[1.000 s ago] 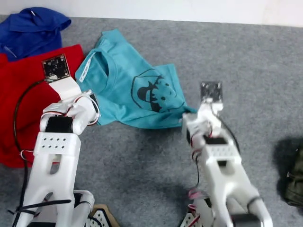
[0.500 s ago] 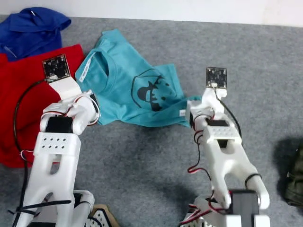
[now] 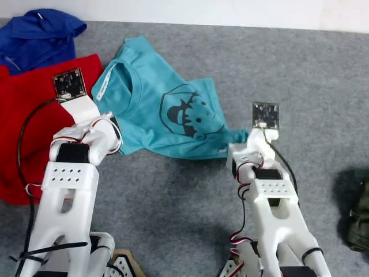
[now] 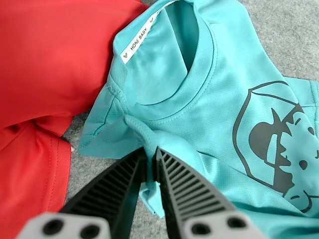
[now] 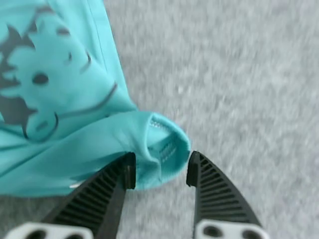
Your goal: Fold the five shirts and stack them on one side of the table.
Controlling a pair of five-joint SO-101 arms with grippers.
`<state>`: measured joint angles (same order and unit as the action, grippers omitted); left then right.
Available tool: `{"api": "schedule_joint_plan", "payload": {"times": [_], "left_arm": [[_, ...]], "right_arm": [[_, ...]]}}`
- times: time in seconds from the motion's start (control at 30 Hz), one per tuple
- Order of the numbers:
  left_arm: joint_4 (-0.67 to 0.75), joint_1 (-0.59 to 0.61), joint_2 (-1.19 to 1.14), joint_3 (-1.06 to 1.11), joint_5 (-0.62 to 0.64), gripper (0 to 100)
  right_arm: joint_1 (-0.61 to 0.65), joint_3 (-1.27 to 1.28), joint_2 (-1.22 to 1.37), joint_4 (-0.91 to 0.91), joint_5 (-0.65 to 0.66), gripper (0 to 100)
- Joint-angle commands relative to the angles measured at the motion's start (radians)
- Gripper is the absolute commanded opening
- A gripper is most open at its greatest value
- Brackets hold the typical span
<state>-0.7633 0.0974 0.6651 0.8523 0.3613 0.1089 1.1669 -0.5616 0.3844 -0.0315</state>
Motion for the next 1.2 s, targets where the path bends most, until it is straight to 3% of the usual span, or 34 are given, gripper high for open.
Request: {"api": "schedule_joint_plan", "payload": {"times": [0.0,0.6,0.83,1.17], "left_arm": [[0.021,-0.021,0.028,-0.007,0.003,1],[0.021,-0.019,0.028,-0.005,0.002,1],[0.021,-0.019,0.027,-0.005,0.002,1],[0.023,-0.018,0.027,-0.005,0.002,1]], "right_arm": [[0.015,-0.053,-0.018,0.028,-0.009,17.3],[0.054,-0.140,0.154,0.035,-0.009,16.8],[0.053,-0.134,0.116,0.064,-0.003,5.0],[0.027,-0.134,0.097,0.090,-0.003,4.6]]}}
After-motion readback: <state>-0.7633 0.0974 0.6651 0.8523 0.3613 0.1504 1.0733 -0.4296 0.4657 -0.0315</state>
